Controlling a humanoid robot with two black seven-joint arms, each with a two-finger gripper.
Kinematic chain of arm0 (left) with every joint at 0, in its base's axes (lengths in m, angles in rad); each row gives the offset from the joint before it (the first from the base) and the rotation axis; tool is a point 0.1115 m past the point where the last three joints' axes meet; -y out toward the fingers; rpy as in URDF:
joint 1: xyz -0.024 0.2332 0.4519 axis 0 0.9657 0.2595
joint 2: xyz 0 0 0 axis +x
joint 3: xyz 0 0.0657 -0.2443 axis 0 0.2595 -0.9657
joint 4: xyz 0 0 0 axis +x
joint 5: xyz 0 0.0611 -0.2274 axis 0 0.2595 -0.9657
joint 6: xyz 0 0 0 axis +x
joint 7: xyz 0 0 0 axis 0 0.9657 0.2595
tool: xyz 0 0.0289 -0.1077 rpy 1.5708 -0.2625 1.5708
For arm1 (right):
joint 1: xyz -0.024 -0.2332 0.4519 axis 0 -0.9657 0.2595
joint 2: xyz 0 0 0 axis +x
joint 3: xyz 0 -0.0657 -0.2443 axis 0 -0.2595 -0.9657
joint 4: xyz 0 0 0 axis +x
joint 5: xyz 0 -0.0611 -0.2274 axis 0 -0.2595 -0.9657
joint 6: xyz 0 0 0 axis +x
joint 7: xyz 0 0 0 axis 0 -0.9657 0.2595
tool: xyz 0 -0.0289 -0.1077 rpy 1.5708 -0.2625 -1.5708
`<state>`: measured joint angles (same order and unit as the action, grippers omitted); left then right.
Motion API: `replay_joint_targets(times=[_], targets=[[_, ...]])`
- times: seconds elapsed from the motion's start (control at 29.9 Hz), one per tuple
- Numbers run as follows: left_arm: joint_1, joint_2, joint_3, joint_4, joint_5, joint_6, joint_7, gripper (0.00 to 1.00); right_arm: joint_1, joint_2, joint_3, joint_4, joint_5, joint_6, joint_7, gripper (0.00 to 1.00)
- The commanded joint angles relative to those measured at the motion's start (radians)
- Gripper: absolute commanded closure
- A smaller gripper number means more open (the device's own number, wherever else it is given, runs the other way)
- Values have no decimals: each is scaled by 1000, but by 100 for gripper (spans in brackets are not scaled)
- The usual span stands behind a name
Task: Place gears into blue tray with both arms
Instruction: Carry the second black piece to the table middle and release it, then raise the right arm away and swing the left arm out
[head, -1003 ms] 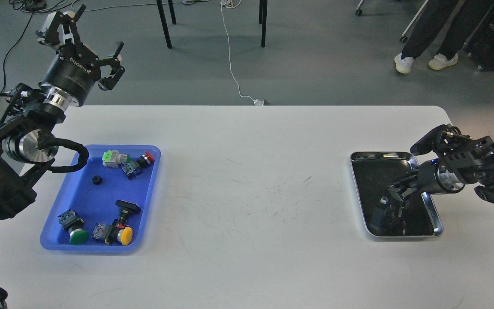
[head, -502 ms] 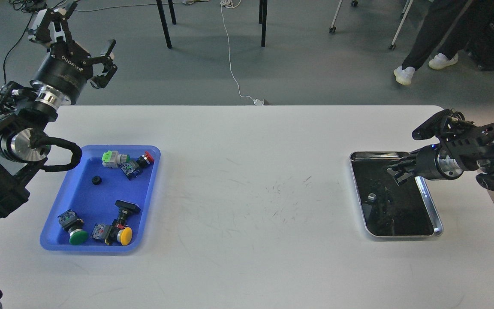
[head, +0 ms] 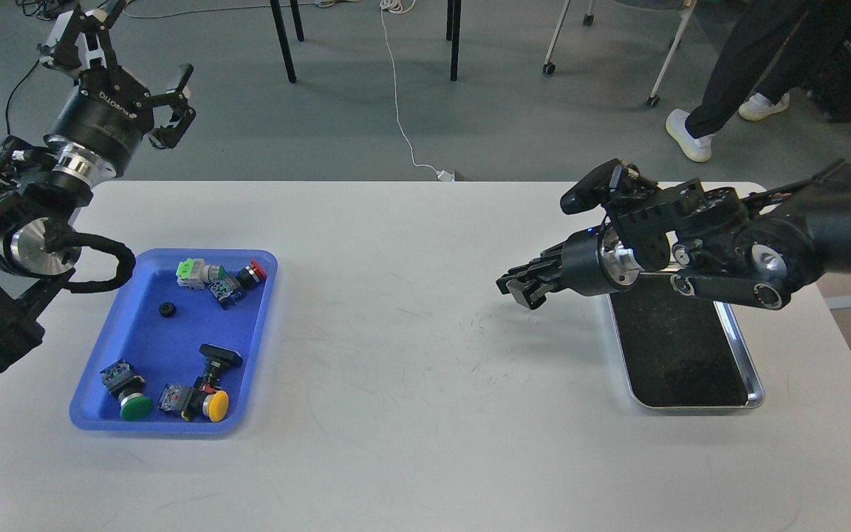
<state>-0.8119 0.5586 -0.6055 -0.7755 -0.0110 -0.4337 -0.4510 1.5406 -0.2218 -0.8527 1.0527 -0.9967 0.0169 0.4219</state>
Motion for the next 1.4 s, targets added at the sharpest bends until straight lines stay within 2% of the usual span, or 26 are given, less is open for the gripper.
replay_joint_targets(times=[0.0,0.3,0.47,0.67,0.7,0.84,0.87,0.94,0.97,1.14,1.17,1.24,1.3,1.34,1.37], targets=[[0,12,1,-1,-1,0,1,2,-33,114,-35,-39,46,-8,3,87],[2,49,1,-2,0,-3,1,2,-134,222,-39,-129,56,-35,18,87],[2,49,1,-2,0,-5,3,2,-168,222,-37,-163,64,-40,23,86],[0,49,3,-2,0,-3,8,2,-177,222,-37,-180,64,-54,23,73],[2,50,3,-2,0,-3,8,2,-175,222,-35,-181,66,-60,23,67],[2,49,3,-2,0,-3,8,2,-175,222,-35,-181,66,-61,23,66],[0,56,9,-2,2,0,0,2,-175,222,24,-178,99,-84,23,30],[0,56,9,-2,2,0,0,2,-175,222,24,-178,99,-84,23,29],[0,64,10,-2,5,0,1,2,-175,211,71,-178,143,-84,21,5],[-1,84,15,-4,10,-5,6,2,-175,139,162,-175,184,-80,21,4],[-6,92,20,-8,14,-8,14,2,-175,77,232,-174,185,-80,21,3],[-13,105,29,-31,31,-13,35,2,-178,-2,331,-172,185,-77,21,3],[-42,124,33,-73,98,-25,76,2,-215,-103,473,-169,200,-78,21,3],[-43,124,33,-73,98,-25,77,2,-215,-103,474,-169,201,-78,21,3],[-74,130,33,-126,215,-26,96,2,-297,-184,636,-169,226,-84,23,2]])
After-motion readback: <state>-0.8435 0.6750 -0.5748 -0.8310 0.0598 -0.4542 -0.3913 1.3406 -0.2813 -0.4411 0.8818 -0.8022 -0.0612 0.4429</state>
